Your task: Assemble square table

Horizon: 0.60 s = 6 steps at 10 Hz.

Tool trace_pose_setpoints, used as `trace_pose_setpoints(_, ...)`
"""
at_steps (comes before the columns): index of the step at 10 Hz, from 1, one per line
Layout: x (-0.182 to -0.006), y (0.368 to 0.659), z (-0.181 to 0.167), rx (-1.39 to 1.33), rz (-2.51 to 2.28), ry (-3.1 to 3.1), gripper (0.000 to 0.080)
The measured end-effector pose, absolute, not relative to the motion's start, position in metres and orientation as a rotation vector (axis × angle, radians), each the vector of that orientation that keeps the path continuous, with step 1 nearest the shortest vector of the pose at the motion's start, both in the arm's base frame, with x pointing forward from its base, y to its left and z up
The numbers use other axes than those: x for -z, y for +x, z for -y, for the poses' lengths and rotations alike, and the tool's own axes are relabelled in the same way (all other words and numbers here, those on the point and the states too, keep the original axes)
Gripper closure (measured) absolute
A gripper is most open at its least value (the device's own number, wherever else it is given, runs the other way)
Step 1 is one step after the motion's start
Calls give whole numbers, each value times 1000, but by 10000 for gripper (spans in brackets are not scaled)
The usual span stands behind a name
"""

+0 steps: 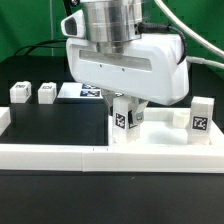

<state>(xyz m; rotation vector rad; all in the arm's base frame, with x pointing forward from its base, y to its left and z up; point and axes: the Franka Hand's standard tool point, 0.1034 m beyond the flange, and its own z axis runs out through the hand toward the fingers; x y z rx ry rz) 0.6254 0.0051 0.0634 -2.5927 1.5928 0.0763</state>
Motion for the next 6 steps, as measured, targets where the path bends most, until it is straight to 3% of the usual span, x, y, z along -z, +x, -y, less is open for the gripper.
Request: trace_pose_setpoints(6,-63,628,-4,-176,-2488,-1686,509)
